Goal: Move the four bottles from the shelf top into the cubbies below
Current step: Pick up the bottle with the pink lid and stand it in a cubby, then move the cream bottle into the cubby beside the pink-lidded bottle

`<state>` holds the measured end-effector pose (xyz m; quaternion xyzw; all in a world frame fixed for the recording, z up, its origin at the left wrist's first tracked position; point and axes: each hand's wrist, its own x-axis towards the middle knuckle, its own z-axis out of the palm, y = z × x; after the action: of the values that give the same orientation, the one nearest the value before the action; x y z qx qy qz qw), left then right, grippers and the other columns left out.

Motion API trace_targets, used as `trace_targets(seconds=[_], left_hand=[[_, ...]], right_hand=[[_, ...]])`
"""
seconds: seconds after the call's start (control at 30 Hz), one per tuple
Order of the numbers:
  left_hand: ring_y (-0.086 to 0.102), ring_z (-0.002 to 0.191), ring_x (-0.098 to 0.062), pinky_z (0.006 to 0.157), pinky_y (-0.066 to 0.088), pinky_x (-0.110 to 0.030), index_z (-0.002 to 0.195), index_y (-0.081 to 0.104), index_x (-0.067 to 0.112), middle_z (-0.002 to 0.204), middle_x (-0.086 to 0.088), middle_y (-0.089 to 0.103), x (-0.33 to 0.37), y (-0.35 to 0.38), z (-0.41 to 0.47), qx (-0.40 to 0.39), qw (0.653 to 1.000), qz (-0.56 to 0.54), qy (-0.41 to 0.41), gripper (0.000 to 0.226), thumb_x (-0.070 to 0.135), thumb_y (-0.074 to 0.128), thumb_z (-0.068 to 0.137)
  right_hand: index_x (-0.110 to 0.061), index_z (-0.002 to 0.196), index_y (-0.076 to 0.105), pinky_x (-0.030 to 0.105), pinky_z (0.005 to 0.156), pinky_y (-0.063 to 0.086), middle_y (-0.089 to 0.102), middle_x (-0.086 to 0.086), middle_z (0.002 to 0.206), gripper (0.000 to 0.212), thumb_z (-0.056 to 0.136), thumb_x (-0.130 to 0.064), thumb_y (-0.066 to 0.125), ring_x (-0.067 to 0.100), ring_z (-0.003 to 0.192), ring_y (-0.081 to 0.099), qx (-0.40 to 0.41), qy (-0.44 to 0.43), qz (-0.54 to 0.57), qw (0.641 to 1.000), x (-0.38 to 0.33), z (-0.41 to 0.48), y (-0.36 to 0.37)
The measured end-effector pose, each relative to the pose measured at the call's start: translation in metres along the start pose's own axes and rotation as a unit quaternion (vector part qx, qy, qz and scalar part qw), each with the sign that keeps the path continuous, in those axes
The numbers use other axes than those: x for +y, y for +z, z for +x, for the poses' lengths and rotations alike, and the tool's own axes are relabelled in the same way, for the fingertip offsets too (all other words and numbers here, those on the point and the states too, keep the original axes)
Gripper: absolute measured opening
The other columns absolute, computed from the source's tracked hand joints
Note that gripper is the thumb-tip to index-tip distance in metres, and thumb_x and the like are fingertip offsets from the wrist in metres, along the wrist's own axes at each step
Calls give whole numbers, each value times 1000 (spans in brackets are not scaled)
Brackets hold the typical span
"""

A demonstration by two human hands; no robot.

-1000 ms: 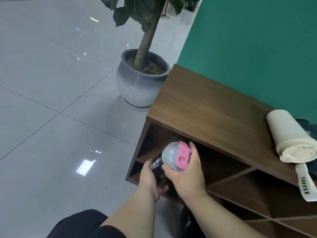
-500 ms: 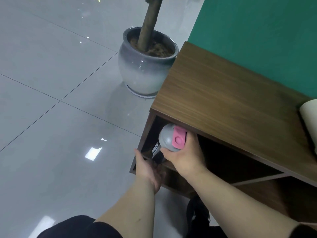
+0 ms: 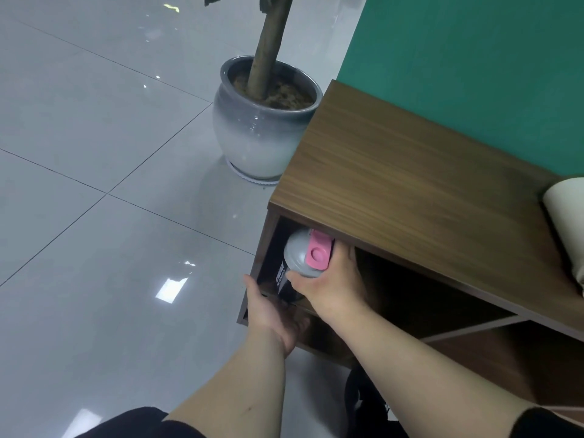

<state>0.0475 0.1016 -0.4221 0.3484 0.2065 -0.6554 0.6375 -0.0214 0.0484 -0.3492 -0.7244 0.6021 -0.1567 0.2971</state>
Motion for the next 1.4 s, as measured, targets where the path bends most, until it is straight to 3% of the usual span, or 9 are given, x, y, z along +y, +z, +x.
trace_targets(seconds=[0.17,0.37,0.5,0.6,0.7,0.83,1.0,1.17,1.4], left_hand=[[34,147,-36,114,29,-64,158,25,18,165,-16,26,0,-3,-2,22,999,35,-11,116,93,24,70],[61,103,-27,80,44,-43,124,62,9,120,-15,71,-24,-9,-24,64,974,213,-42,93,80,15,87],[65,101,-31,81,50,-40,127,66,10,115,-16,75,-45,8,-47,-23,955,270,-118,83,73,25,93],[60,119,-34,80,49,-37,139,55,13,127,-19,68,-60,34,-68,-91,937,312,-131,79,71,27,93],[54,125,-34,80,44,-37,141,52,16,138,-18,60,-77,49,-90,-96,928,344,-106,75,69,26,94],[60,119,-33,89,44,-42,133,59,16,132,-16,66,-92,52,-117,-96,922,369,-66,68,66,33,94],[64,117,-34,91,45,-44,124,65,15,125,-16,71,-95,50,-136,-107,927,359,-26,61,62,39,95],[66,112,-34,87,46,-43,120,68,14,119,-16,74,-95,49,-141,-100,934,344,0,58,59,42,95],[68,106,-33,85,45,-43,120,69,13,117,-16,75,-99,49,-136,-105,933,344,0,58,59,46,92]], right_hand=[[-29,148,29,42,112,46,37,-4,149,119,52,-39,98,17,138,44,3,7,69,998,10,-10,-1],[-43,159,1,29,112,35,20,-5,166,127,69,-28,90,12,147,33,-81,81,86,990,59,-68,-30],[-39,153,22,31,107,45,46,-5,152,99,80,-11,83,2,127,52,-58,65,175,981,70,-107,-78],[-46,121,52,23,91,52,67,-12,122,64,83,-1,77,5,111,64,60,-6,192,980,54,-132,-132],[-46,120,55,26,105,42,59,-21,125,53,82,-16,79,1,122,54,192,-61,110,973,34,-142,-197],[-18,146,42,49,118,29,46,6,146,82,77,-41,80,28,142,34,315,-4,-86,945,38,-104,-270],[-19,149,31,57,111,33,47,15,146,104,67,-68,71,40,133,47,253,98,-255,928,60,-45,-302],[-23,159,11,71,115,10,43,15,152,112,73,-70,66,40,136,48,212,104,-384,893,76,-16,-297],[-29,156,15,53,95,49,37,13,144,107,70,-43,78,43,129,40,187,34,-362,913,74,-38,-295]])
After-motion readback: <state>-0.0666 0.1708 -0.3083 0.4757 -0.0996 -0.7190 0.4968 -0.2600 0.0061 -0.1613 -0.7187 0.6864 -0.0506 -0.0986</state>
